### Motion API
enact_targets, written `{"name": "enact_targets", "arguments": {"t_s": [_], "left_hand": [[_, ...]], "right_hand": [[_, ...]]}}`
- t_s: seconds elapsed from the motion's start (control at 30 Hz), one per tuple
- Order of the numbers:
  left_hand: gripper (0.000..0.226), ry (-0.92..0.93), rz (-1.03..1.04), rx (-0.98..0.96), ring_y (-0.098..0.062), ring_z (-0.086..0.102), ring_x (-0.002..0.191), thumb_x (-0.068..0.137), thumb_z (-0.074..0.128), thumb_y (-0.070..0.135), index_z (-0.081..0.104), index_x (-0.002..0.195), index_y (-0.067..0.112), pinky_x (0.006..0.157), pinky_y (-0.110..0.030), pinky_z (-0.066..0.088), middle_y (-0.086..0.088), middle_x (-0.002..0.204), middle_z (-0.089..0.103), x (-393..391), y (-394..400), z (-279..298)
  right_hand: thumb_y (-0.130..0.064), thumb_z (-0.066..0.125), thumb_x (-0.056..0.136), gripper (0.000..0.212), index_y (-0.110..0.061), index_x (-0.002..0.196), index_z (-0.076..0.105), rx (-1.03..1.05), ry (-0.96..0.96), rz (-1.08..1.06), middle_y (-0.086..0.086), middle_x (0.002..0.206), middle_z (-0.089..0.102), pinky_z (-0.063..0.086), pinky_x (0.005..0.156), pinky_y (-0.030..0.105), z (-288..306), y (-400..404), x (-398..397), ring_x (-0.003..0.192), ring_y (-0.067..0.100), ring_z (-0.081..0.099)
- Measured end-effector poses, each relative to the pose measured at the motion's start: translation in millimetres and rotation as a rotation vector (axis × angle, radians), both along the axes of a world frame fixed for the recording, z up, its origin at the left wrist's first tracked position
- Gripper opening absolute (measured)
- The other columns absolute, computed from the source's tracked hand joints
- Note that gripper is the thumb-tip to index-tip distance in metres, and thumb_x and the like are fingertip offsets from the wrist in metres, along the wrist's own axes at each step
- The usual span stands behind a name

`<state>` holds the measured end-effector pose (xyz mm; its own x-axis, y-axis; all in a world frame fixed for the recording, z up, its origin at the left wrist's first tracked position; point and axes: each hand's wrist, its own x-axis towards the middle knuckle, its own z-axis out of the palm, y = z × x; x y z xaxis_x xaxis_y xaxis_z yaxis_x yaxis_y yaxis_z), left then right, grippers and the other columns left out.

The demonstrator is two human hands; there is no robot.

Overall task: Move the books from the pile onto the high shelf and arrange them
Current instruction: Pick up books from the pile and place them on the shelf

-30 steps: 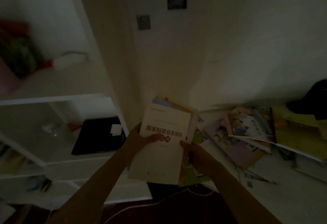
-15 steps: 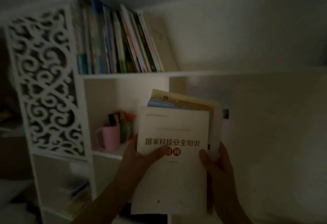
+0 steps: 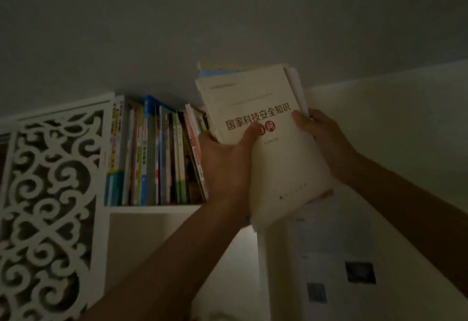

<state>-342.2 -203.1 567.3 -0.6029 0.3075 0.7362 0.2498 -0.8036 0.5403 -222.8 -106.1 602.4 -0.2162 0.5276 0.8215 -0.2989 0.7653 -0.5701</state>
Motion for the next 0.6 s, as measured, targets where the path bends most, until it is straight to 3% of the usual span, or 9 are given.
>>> {"name": "enact_targets", "arguments": {"t_s": [0.1, 0.13, 0.23, 0.27, 0.37, 0.47, 0.53, 0.6], "left_hand": [[0.048, -0.046, 0.148, 0.034, -0.013, 0.065, 0.091, 0.068, 0.079, 0.037, 0.045, 0.101, 0.028, 0.081, -0.041, 0.056, 0.005, 0.107, 0.064, -11.5, 58.6, 23.5], [0.052, -0.067, 0.209, 0.031, -0.016, 0.064, 0.094, 0.068, 0.078, 0.039, 0.044, 0.104, 0.026, 0.084, -0.041, 0.054, 0.003, 0.111, 0.063, -15.2, 77.7, 26.3], [0.055, -0.095, 0.377, -0.044, -0.022, 0.056, 0.111, 0.076, 0.072, 0.038, 0.044, 0.119, 0.017, 0.093, -0.035, 0.046, -0.005, 0.124, 0.056, -21.0, 120.1, 22.3], [0.054, -0.076, 0.450, -0.122, -0.024, 0.052, 0.115, 0.082, 0.066, 0.039, 0.043, 0.124, 0.012, 0.094, -0.034, 0.045, -0.009, 0.127, 0.052, -19.9, 128.1, 20.4], [0.059, 0.134, 0.473, -0.188, -0.024, 0.035, 0.126, 0.092, 0.049, 0.042, 0.034, 0.137, 0.007, 0.106, -0.032, 0.033, -0.011, 0.137, 0.033, -20.9, 135.7, 6.5], [0.050, 0.466, 0.472, -0.108, -0.022, 0.036, 0.127, 0.092, 0.044, 0.043, 0.040, 0.134, 0.016, 0.104, -0.029, 0.033, -0.001, 0.131, 0.029, -59.9, 125.4, -23.6], [0.064, 0.670, 0.634, -0.124, -0.025, 0.033, 0.129, 0.086, 0.036, 0.057, 0.034, 0.141, 0.025, 0.105, -0.042, 0.036, -0.004, 0.140, 0.029, -97.8, 115.1, -37.3], [0.077, 0.813, 0.751, -0.171, -0.024, 0.021, 0.136, 0.077, 0.028, 0.074, 0.017, 0.143, 0.037, 0.110, -0.050, 0.026, -0.008, 0.150, 0.022, -124.7, 110.8, -38.5]], "right_hand": [[-0.055, 0.055, 0.085, 0.066, -0.017, 0.138, 0.039, 0.045, -0.226, -0.523, 0.012, 0.131, 0.049, 0.044, 0.099, 0.044, 15.2, 46.4, -20.5, 0.118, 0.030, 0.050], [-0.053, 0.058, 0.084, 0.070, -0.017, 0.140, 0.035, 0.051, -0.274, -0.591, 0.014, 0.133, 0.045, 0.044, 0.099, 0.041, 11.6, 55.6, -28.1, 0.121, 0.031, 0.047], [-0.029, 0.059, 0.090, 0.054, -0.017, 0.138, 0.038, 0.075, -0.372, -0.377, 0.001, 0.114, 0.051, 0.046, 0.073, 0.011, -10.0, 69.0, -50.3, 0.105, 0.019, 0.052], [-0.027, 0.055, 0.092, 0.048, -0.020, 0.137, 0.040, 0.058, -0.422, -0.293, 0.000, 0.114, 0.054, 0.045, 0.069, 0.011, -16.0, 70.3, -57.5, 0.102, 0.017, 0.053], [-0.041, 0.043, 0.096, 0.036, -0.029, 0.130, 0.045, -0.112, -0.514, -0.152, 0.003, 0.129, 0.054, 0.050, 0.082, 0.030, -23.3, 71.9, -66.1, 0.108, 0.022, 0.056], [-0.058, 0.050, 0.085, 0.057, -0.031, 0.134, 0.043, -0.175, -0.568, -0.080, -0.004, 0.127, 0.053, 0.045, 0.095, 0.036, -28.2, 72.9, -58.9, 0.114, 0.018, 0.051], [-0.053, 0.064, 0.073, 0.076, -0.037, 0.140, 0.033, -0.084, -0.618, -0.036, -0.008, 0.125, 0.049, 0.042, 0.101, 0.040, -30.8, 71.4, -54.5, 0.120, 0.016, 0.047], [-0.036, 0.073, 0.073, 0.081, -0.041, 0.141, 0.028, 0.021, -0.658, -0.034, -0.009, 0.127, 0.044, 0.041, 0.104, 0.039, -31.0, 68.9, -55.3, 0.127, 0.013, 0.039]]}}
